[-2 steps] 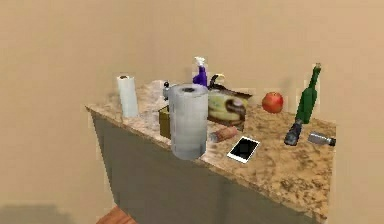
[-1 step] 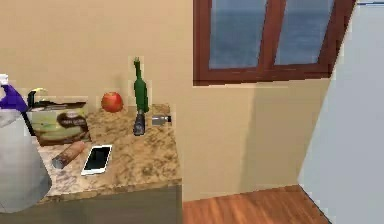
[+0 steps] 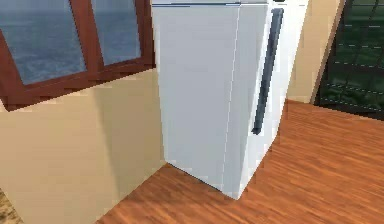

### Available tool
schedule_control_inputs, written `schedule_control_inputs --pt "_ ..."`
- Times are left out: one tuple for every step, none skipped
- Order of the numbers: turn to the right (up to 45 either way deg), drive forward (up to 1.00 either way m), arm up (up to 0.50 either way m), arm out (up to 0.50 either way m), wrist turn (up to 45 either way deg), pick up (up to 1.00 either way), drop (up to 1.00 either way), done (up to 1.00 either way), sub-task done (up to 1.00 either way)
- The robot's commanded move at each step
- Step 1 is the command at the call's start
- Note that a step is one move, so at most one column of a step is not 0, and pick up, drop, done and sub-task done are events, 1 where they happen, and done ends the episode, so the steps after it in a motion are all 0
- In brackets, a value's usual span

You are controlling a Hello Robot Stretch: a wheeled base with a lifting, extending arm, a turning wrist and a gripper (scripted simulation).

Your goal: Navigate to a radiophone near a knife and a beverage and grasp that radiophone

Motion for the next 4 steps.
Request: schedule_control_inputs --pt "12.0 0.0 0.0 0.0 0.0 0.0 0.0 0.0 0.0" --pt "0.0 0.05 0.0 0.0 0.0 0.0 0.0 0.0 0.0" --pt "-45.0 0.0 0.0 0.0 0.0 0.0 0.0 0.0 0.0" --pt "-45.0 0.0 0.0 0.0 0.0 0.0 0.0 0.0 0.0"
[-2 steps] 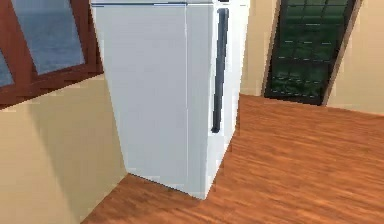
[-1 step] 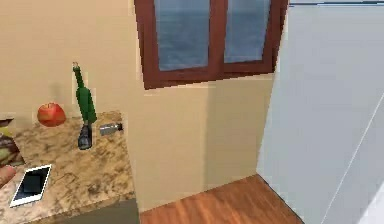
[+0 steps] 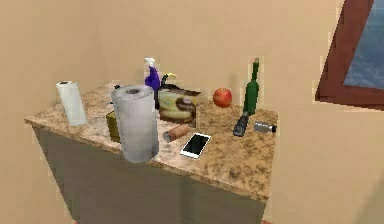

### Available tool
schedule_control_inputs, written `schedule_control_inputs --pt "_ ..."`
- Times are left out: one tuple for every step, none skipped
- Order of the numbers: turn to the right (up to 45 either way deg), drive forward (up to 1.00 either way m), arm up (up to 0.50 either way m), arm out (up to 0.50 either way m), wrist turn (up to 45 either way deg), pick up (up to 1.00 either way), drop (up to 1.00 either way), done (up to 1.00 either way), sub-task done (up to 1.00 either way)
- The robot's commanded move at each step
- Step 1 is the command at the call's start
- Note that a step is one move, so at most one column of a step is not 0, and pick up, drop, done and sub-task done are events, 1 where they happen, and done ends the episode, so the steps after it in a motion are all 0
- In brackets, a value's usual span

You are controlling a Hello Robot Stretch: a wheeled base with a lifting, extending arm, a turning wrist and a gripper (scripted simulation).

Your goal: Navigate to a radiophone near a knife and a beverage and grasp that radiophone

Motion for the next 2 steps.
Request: schedule_control_inputs --pt "-12.0 0.0 0.0 0.0 0.0 0.0 0.0 0.0 0.0" --pt "-45.0 0.0 0.0 0.0 0.0 0.0 0.0 0.0 0.0"
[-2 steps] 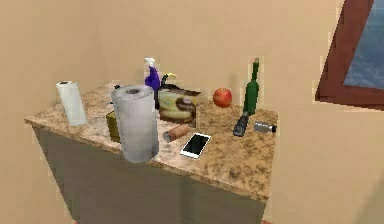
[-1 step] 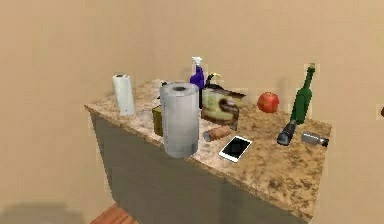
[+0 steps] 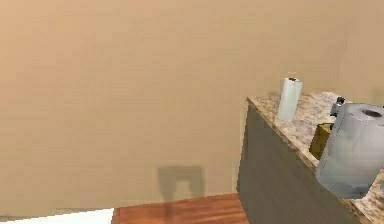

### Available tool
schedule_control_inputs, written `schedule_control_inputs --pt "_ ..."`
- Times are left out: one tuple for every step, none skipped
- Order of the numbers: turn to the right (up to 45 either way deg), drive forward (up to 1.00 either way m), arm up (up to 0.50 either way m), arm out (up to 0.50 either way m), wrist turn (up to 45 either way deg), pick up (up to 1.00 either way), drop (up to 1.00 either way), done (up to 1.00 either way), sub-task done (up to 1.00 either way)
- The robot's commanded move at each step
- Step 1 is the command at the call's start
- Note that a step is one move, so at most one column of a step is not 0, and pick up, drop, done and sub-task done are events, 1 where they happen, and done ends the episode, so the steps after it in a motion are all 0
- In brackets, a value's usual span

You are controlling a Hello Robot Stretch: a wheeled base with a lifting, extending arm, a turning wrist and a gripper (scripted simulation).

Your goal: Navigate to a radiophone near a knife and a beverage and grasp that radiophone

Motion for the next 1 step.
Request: schedule_control_inputs --pt "-6.0 0.0 0.0 0.0 0.0 0.0 0.0 0.0 0.0"
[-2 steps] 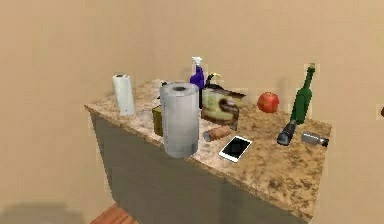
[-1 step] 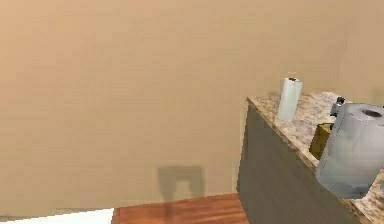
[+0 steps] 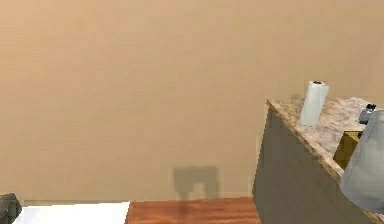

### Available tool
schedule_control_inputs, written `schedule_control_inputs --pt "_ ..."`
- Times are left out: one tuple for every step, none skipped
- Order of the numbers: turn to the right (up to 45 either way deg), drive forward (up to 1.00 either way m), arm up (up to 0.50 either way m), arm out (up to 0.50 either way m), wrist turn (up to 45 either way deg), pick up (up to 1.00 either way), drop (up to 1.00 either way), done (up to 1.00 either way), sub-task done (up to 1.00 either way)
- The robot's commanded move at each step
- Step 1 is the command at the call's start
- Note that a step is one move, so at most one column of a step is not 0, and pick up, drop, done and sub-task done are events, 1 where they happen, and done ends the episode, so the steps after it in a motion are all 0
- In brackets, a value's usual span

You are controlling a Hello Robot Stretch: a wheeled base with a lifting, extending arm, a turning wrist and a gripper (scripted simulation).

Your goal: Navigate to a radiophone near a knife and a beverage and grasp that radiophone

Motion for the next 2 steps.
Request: schedule_control_inputs --pt "-3.0 0.0 0.0 0.0 0.0 0.0 0.0 0.0 0.0" --pt "0.0 0.3 0.0 0.0 0.0 0.0 0.0 0.0 0.0"
